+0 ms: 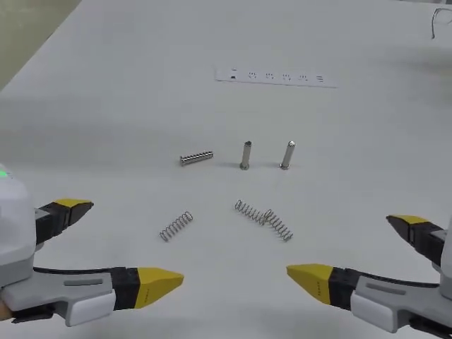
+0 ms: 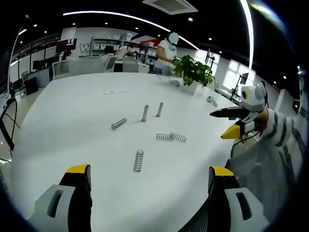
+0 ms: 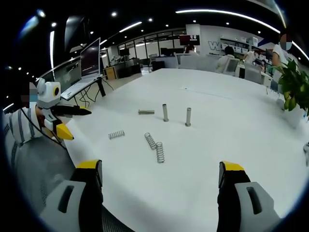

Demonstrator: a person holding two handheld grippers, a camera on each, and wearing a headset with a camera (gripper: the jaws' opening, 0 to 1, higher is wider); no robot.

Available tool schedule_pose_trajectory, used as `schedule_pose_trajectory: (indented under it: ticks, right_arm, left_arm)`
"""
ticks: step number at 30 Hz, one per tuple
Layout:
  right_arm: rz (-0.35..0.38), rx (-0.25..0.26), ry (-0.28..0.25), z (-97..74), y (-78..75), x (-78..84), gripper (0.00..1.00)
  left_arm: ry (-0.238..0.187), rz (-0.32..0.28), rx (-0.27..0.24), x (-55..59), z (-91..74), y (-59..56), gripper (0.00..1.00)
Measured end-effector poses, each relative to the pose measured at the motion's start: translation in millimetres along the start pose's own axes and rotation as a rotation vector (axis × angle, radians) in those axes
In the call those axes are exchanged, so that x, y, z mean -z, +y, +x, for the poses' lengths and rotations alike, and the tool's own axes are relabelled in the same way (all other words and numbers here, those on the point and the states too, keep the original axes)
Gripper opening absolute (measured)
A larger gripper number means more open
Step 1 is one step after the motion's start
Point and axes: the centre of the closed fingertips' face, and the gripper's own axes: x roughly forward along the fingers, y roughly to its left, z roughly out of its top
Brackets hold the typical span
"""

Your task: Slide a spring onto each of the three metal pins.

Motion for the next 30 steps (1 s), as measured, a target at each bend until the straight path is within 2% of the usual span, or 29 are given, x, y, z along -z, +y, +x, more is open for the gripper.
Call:
schedule_pose_trajectory:
  ticks: [14, 30]
  right_arm:
    - [0.016, 0.0, 0.001, 2.4, -2.0, 1.6, 0.99]
    - [0.031, 0.003, 0.008, -0.4, -2.5, 5.9, 0.98]
  left_arm:
    - [-0.014, -0.006, -0.003, -6.5, 1.2, 2.2, 0.98]
    - [0.009, 0.019, 0.01, -11.7, 11.3, 8.3, 0.98]
